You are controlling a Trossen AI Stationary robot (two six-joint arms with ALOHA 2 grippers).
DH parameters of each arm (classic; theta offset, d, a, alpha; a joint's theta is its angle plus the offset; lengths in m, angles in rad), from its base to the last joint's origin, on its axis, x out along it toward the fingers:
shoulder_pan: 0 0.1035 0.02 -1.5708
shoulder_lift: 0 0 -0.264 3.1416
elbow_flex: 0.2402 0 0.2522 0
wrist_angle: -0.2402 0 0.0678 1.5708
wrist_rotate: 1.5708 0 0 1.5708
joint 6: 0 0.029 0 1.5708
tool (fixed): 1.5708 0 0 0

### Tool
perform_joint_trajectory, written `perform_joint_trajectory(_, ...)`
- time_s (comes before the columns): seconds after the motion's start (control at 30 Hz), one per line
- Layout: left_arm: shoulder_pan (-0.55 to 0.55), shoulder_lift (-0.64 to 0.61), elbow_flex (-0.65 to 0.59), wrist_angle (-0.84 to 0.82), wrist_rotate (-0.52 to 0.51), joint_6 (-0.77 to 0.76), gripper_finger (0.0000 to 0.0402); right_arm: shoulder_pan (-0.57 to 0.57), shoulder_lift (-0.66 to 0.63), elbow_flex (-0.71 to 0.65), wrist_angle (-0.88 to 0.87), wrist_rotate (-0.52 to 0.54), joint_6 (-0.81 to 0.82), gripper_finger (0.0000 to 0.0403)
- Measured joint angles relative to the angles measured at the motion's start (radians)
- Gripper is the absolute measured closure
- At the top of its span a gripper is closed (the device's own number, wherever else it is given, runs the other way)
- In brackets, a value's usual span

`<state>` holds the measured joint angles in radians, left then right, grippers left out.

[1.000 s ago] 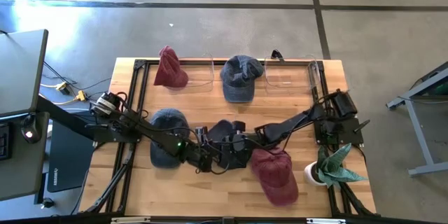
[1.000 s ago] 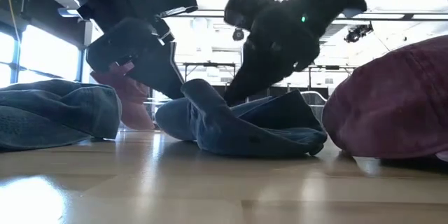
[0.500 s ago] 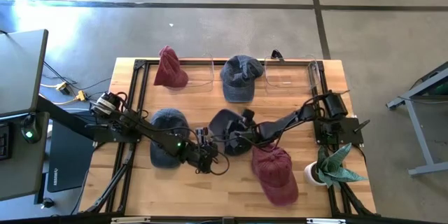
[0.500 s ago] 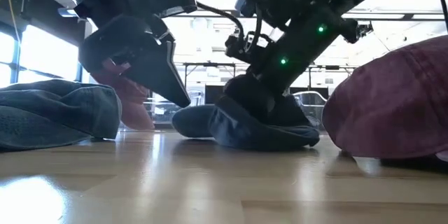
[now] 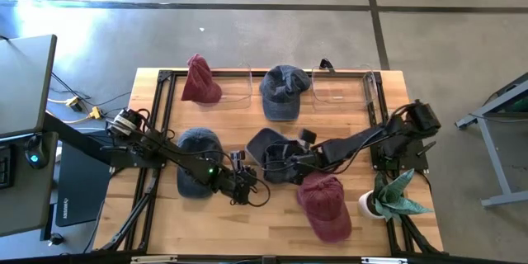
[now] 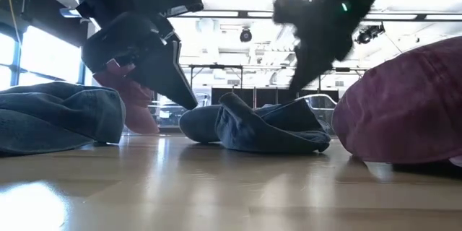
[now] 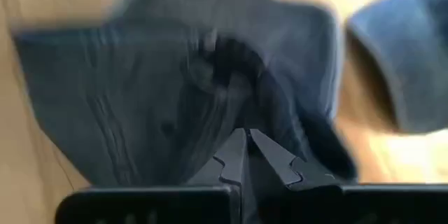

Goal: Pick & Place hat
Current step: Put the bottom right blue cap into the right transparent bin

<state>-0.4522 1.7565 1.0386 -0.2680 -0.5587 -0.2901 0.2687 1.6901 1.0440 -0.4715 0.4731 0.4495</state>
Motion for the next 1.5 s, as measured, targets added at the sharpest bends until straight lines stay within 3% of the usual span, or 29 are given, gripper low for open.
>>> perform_joint_trajectory(0.07,0.000,0.000,0.000,0.026,0.005,-0.001,0.0401,-0.002,0.014,-0.046,0.041,0.002,-0.035,0.0391)
perform_joint_trajectory(0.2,-0.004,0.000,0.011,0.061,0.004,0.045,0.0401,-0.027,0.022,-0.109,0.118,0.105,-0.069,0.0391)
perform_joint_trajectory(0.37,-0.021,-0.036,0.067,0.069,0.014,0.076,0.0401,-0.033,-0.072,-0.111,0.098,0.073,-0.063,0.0380)
perform_joint_trajectory(0.43,-0.019,-0.039,0.080,0.132,0.083,0.096,0.0401,-0.018,-0.126,-0.121,0.094,0.072,-0.058,0.0359)
perform_joint_trajectory(0.6,0.033,0.031,0.078,0.350,0.135,0.181,0.0401,0.016,-0.254,-0.269,0.119,0.157,-0.025,0.0276)
perform_joint_trajectory(0.7,0.080,0.070,0.076,0.452,0.202,0.207,0.0401,-0.001,-0.299,-0.418,0.244,0.170,-0.028,0.0226)
perform_joint_trajectory(0.87,0.177,0.144,0.077,0.471,0.301,0.148,0.0401,-0.093,-0.288,-0.635,0.739,0.087,-0.150,0.0192)
perform_joint_trajectory(0.97,0.226,0.175,0.076,0.474,0.356,0.122,0.0401,-0.152,-0.234,-0.688,0.971,-0.021,-0.224,0.0200)
perform_joint_trajectory(1.07,0.258,0.198,0.076,0.465,0.440,0.105,0.0401,-0.193,-0.154,-0.673,1.026,-0.064,-0.247,0.0217)
perform_joint_trajectory(1.23,0.270,0.209,0.077,0.435,0.516,0.102,0.0401,-0.212,-0.028,-0.619,1.113,-0.057,-0.297,0.0271)
perform_joint_trajectory(1.4,0.254,0.210,0.077,0.276,0.520,0.075,0.0401,-0.199,-0.026,-0.605,1.135,-0.018,-0.232,0.0383)
perform_joint_trajectory(1.5,0.242,0.202,0.083,0.175,0.496,0.044,0.0401,-0.172,-0.067,-0.607,1.104,0.073,-0.103,0.0383)
